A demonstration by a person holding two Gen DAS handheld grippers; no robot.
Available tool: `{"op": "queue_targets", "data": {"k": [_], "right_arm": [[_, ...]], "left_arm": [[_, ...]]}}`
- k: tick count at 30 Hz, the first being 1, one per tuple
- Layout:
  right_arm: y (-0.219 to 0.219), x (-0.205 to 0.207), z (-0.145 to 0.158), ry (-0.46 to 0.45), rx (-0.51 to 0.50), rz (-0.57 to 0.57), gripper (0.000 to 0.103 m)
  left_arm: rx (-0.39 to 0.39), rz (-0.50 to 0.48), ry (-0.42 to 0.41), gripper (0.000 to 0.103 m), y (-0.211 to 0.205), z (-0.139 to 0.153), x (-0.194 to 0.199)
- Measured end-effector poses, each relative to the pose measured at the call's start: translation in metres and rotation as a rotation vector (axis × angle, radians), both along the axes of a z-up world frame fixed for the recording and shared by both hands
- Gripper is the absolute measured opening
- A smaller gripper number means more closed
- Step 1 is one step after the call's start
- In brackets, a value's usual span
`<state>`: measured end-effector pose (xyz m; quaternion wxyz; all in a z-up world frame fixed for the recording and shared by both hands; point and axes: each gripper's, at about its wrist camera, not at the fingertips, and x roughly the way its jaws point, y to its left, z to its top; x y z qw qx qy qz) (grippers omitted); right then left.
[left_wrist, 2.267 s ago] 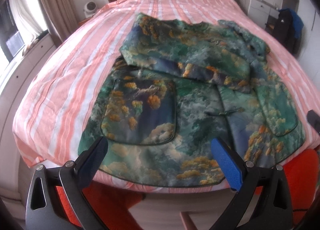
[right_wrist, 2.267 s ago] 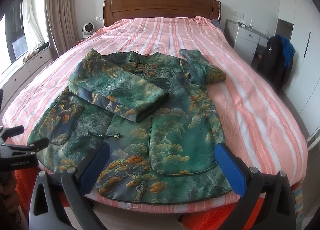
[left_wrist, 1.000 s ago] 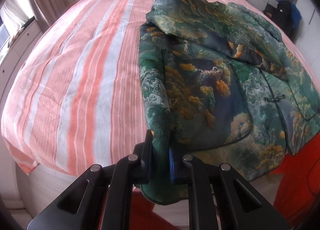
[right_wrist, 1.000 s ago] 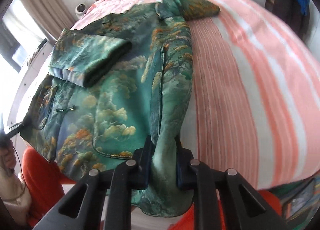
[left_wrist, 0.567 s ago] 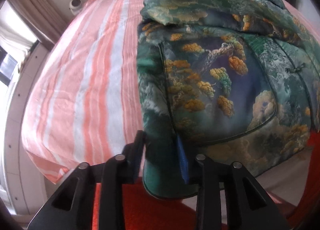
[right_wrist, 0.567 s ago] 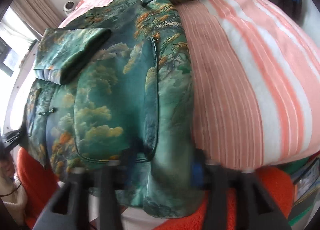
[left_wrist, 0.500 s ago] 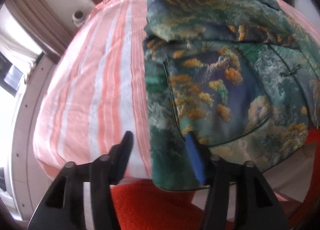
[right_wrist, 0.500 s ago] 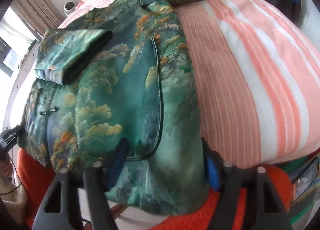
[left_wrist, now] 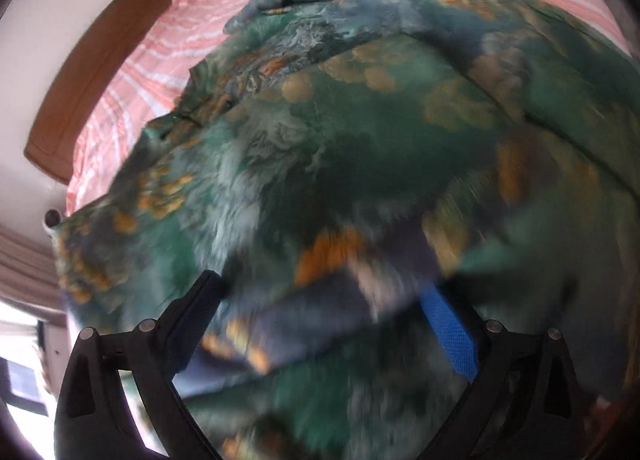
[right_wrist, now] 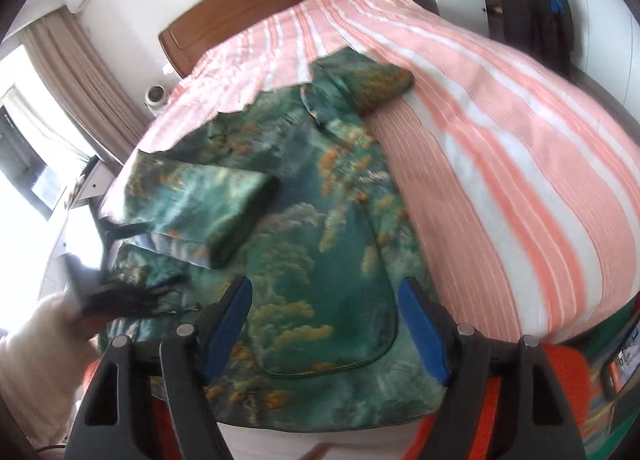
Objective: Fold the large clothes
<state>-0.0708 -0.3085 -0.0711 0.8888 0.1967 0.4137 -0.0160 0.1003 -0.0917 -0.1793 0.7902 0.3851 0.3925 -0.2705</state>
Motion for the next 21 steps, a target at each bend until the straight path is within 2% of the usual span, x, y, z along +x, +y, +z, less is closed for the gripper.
{"op": "queue_targets", "data": {"k": [1, 2, 3, 5, 9, 11, 13, 15, 17, 19, 21], "right_arm": [[0.004, -0.004, 0.003, -0.006, -0.014, 0.000, 0.075], [0.006, -0.008, 0.005, -0.008, -0.030, 0.001, 0.075], [0.007, -0.012, 0.007, -0.010, -0.050, 0.002, 0.075], [0.013, -0.020, 0.011, -0.019, -0.109, 0.007, 0.075], [0.019, -0.032, 0.020, -0.052, -0.165, 0.017, 0.075], [0.024, -0.028, 0.024, -0.071, -0.165, 0.029, 0.075], [0.035, -0.017, 0.022, -0.072, -0.155, 0.074, 0.076], [0.043, -0.001, 0.010, -0.039, -0.107, 0.128, 0.078], [0.044, 0.020, -0.014, 0.021, -0.003, 0.181, 0.078], [0.041, 0.036, -0.047, 0.119, 0.076, 0.215, 0.078], [0.036, 0.043, -0.075, 0.192, 0.112, 0.217, 0.078]], "left_arm": [[-0.030, 0.011, 0.022, 0.081, 0.001, 0.003, 0.005], [-0.080, 0.027, 0.069, 0.049, 0.003, 0.008, 0.013], [-0.136, 0.058, 0.087, 0.035, 0.011, 0.019, 0.019], [-0.275, 0.106, 0.114, 0.029, 0.042, 0.049, 0.029], [-0.415, 0.264, 0.107, 0.028, 0.124, 0.091, 0.043], [-0.398, 0.283, 0.070, 0.029, 0.149, 0.100, 0.033], [-0.332, 0.262, -0.002, 0.030, 0.154, 0.098, 0.018], [-0.312, 0.233, 0.010, 0.035, 0.148, 0.088, 0.008], [-0.297, 0.211, 0.004, 0.043, 0.136, 0.077, 0.001], [-0.288, 0.197, 0.026, 0.052, 0.125, 0.065, -0.007], [-0.268, 0.170, 0.039, 0.064, 0.119, 0.057, -0.013]]}}
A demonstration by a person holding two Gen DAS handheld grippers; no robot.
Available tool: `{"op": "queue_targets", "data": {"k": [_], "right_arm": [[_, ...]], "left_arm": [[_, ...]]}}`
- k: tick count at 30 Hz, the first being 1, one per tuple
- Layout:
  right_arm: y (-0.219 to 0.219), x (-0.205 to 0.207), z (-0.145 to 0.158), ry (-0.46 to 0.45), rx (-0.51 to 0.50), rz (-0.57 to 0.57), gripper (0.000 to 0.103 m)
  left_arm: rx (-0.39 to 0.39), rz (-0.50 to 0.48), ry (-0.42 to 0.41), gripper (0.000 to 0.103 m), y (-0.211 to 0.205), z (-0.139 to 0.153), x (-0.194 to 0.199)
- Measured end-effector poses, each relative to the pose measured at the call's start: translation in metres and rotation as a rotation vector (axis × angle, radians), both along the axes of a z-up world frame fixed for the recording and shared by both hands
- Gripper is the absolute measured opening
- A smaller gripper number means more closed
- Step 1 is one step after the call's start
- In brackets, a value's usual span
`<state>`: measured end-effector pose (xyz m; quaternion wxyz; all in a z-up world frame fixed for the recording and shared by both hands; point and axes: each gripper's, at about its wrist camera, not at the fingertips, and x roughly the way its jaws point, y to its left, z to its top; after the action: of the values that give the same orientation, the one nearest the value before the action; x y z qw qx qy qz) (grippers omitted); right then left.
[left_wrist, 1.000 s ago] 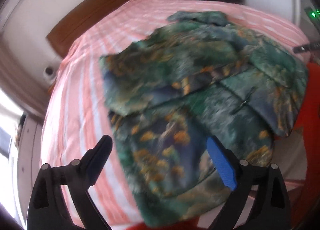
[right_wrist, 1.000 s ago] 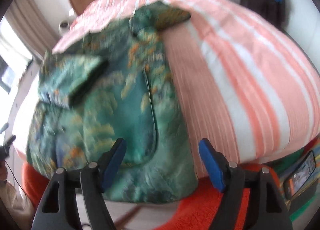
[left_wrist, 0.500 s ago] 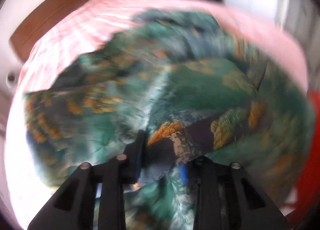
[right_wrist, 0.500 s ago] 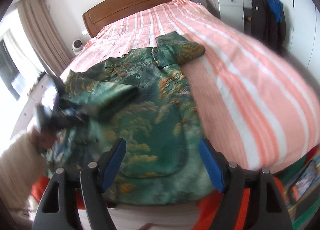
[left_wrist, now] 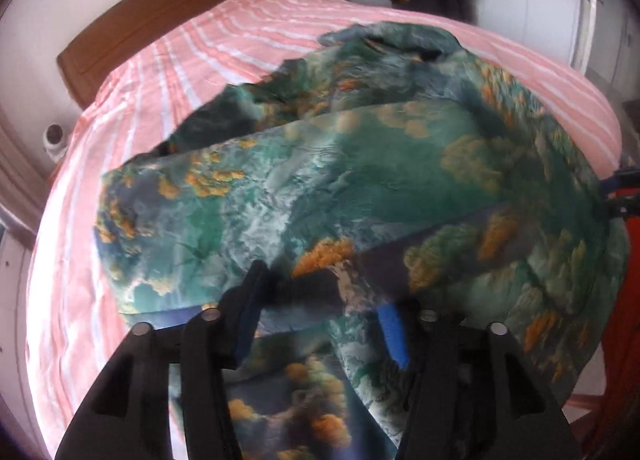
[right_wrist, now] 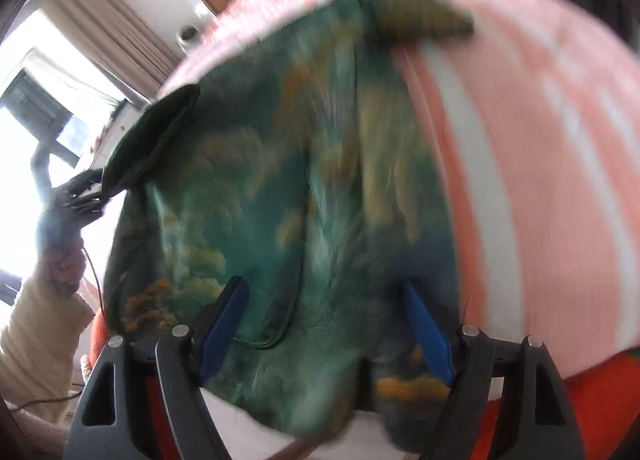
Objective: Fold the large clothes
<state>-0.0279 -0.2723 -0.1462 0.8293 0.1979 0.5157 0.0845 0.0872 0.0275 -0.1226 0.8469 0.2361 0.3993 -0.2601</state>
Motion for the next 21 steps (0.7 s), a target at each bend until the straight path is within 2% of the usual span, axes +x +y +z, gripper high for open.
{"op": "queue_targets", "data": {"k": [1, 3, 5, 6, 7, 10, 14, 18, 21], "right_arm": [[-0.002, 0.001, -0.012, 0.023, 0.005, 0.003, 0.078], [-0.004, 0.002, -0.022, 0.007, 0.019, 0.017, 0.078], [-0.003, 0.003, -0.018, 0.008, -0.022, 0.048, 0.052], [-0.004, 0.002, -0.010, 0.000, -0.051, 0.070, 0.024], [-0.011, -0.001, -0.001, -0.005, -0.079, 0.063, 0.017], [-0.047, -0.008, 0.020, -0.009, -0.164, -0.006, 0.016], [-0.091, -0.018, 0.012, 0.019, -0.151, -0.137, 0.016], [-0.061, -0.013, 0.008, 0.014, -0.228, -0.111, 0.016], [-0.055, -0.011, 0.010, 0.003, -0.207, -0.133, 0.016]], "left_arm": [[0.021, -0.025, -0.001, 0.067, -0.006, -0.004, -0.006], [0.053, -0.061, -0.004, 0.079, -0.011, -0.011, -0.015], [0.076, -0.101, 0.008, 0.081, -0.005, -0.008, -0.030], [0.088, -0.122, 0.020, 0.081, -0.003, -0.008, -0.036], [0.097, -0.135, 0.026, 0.082, -0.001, -0.005, -0.039], [0.101, -0.175, 0.028, 0.089, 0.005, 0.001, -0.053], [0.122, -0.204, -0.010, 0.092, -0.013, 0.001, -0.059], [0.247, -0.216, -0.161, 0.092, -0.058, -0.014, -0.051], [0.303, -0.162, -0.220, 0.092, -0.082, -0.029, -0.021]]}}
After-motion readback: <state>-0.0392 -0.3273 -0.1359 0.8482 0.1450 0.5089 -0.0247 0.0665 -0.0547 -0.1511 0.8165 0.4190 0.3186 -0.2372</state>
